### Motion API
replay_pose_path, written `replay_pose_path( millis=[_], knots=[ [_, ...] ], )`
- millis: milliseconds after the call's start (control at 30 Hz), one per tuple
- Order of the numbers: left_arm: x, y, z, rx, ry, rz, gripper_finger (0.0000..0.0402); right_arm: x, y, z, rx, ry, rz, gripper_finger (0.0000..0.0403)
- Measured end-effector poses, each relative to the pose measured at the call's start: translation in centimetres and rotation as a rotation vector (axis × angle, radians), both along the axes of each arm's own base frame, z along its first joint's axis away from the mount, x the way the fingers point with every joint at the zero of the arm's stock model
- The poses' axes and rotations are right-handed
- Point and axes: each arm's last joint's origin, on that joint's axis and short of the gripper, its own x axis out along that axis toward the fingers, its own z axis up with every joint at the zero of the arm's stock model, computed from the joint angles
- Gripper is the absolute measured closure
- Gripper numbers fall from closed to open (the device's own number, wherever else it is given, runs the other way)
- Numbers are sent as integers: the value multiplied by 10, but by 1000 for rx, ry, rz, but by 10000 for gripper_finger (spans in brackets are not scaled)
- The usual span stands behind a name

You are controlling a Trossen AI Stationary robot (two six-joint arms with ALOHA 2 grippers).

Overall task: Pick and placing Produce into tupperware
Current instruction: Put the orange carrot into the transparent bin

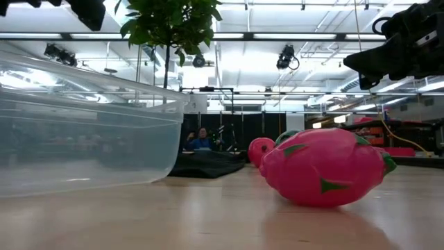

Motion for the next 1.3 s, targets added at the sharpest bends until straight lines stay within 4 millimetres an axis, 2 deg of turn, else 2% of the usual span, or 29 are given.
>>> replay_pose_path(
  millis=[167,333,567,700,867,1033,1300],
  knots=[
    [0,-5,8,-74,179,-16,169,0,0,0,0,0,0,362],
    [-3,-10,13,-223,472,38,187,0,0,0,0,0,0,361],
    [-2,-31,34,-419,775,61,200,0,0,0,0,0,0,363],
    [-2,-47,39,-497,1033,151,200,0,0,0,0,0,0,362],
    [4,-69,33,-519,1268,323,200,0,0,0,0,0,0,362],
    [16,-88,18,-540,1350,452,200,0,0,0,0,0,0,361],
    [37,-112,-7,-474,1447,494,200,0,0,0,0,2,0,361]
  ],
)
